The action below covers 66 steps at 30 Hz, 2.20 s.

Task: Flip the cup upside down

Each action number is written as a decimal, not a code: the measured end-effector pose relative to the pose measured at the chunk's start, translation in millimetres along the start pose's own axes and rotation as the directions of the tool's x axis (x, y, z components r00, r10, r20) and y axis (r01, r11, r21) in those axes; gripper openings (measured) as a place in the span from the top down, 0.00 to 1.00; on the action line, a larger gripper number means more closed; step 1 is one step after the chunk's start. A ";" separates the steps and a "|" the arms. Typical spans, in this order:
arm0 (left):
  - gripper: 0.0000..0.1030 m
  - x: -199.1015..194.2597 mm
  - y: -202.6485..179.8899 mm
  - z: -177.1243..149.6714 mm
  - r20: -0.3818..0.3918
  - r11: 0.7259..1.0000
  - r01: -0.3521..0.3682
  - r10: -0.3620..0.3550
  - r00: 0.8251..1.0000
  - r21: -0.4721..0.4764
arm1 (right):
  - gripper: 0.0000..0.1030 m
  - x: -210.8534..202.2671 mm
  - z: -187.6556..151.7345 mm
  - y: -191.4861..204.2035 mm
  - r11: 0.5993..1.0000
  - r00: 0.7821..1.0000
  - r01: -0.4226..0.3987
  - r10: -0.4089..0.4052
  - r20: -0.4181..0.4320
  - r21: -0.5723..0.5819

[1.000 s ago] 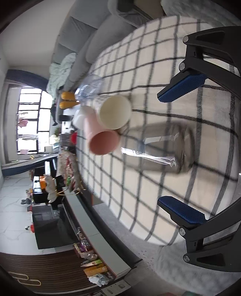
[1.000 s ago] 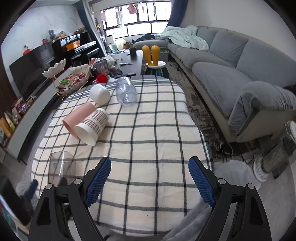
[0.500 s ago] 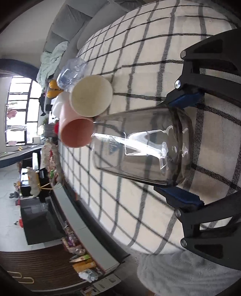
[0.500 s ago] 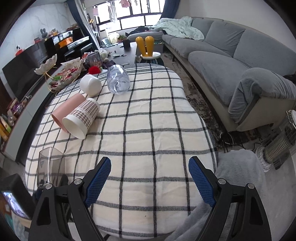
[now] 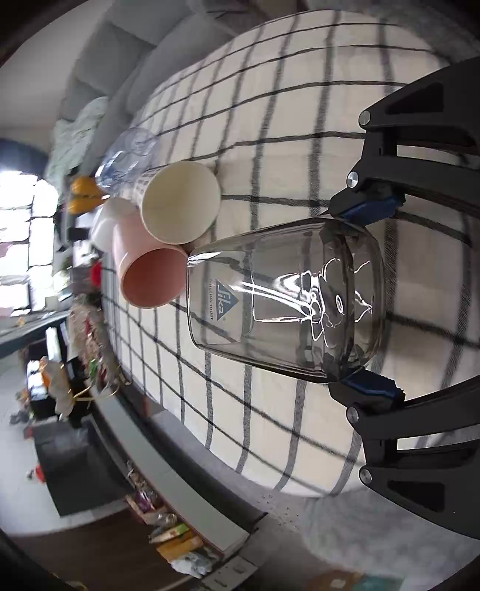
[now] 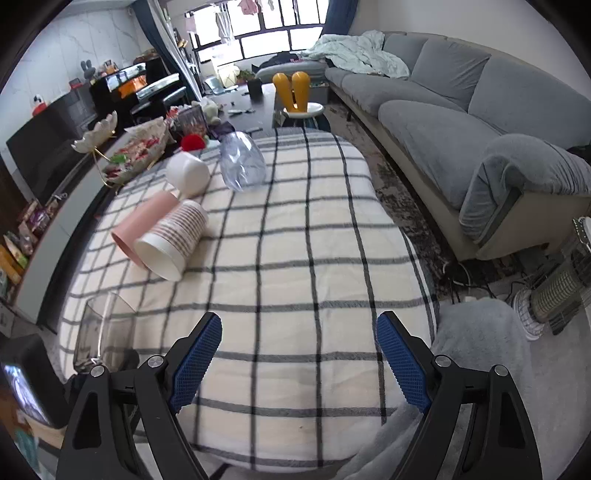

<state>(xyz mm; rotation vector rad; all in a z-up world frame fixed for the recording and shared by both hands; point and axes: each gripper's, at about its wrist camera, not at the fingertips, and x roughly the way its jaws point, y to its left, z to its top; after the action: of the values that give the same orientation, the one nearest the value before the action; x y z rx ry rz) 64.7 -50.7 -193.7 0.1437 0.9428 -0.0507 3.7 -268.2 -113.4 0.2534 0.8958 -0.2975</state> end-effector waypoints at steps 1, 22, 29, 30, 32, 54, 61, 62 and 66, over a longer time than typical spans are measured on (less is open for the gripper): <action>0.37 -2.1 3.5 4.8 -0.034 1.000 0.006 -0.005 0.999 0.010 | 0.17 -4.3 2.4 2.1 1.000 1.000 -0.005 0.005 0.001 -0.002; 0.37 18.5 -43.2 83.5 -0.734 0.909 0.231 0.108 0.671 0.346 | 0.17 -15.2 73.3 4.9 0.995 0.993 -0.011 0.022 -0.113 0.097; 0.37 58.6 -56.8 97.6 -0.808 0.901 0.227 0.190 0.557 0.369 | 0.17 17.9 96.1 -0.1 0.989 0.984 -0.022 0.047 -0.171 0.147; 0.36 63.6 -58.7 99.8 -0.818 0.901 0.228 0.197 0.541 0.368 | 0.17 23.7 98.6 -0.4 0.988 0.982 -0.024 0.052 -0.179 0.152; 0.36 69.7 -67.1 105.9 -0.832 0.897 0.239 0.206 0.515 0.370 | 0.17 35.8 102.9 -2.8 0.985 0.978 -0.030 0.064 -0.198 0.170; 0.24 1.3 -40.7 111.3 -0.613 0.911 0.198 0.073 0.787 0.363 | 0.17 -18.9 102.0 14.4 0.995 0.996 -0.059 0.064 -0.059 0.081; 0.23 -76.5 -3.1 93.9 -0.304 0.963 0.137 -0.062 0.951 0.232 | 0.17 -59.9 73.3 35.7 0.995 0.995 -0.089 0.091 0.047 -0.040; 0.23 -86.5 3.7 89.5 -0.258 0.969 0.125 -0.067 0.964 0.214 | 0.17 -63.7 69.0 37.6 0.995 0.994 -0.091 0.094 0.059 -0.052; 0.21 -121.7 27.7 69.3 -0.062 0.983 0.076 -0.067 0.996 0.166 | 0.17 -83.1 49.9 50.3 0.989 0.988 -0.083 0.097 0.121 -0.120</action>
<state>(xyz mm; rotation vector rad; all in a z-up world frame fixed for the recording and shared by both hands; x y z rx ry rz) 51.8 -35.7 -52.2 0.2682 0.9990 -0.1937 8.9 -226.0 -12.9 0.1660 0.7709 -0.1754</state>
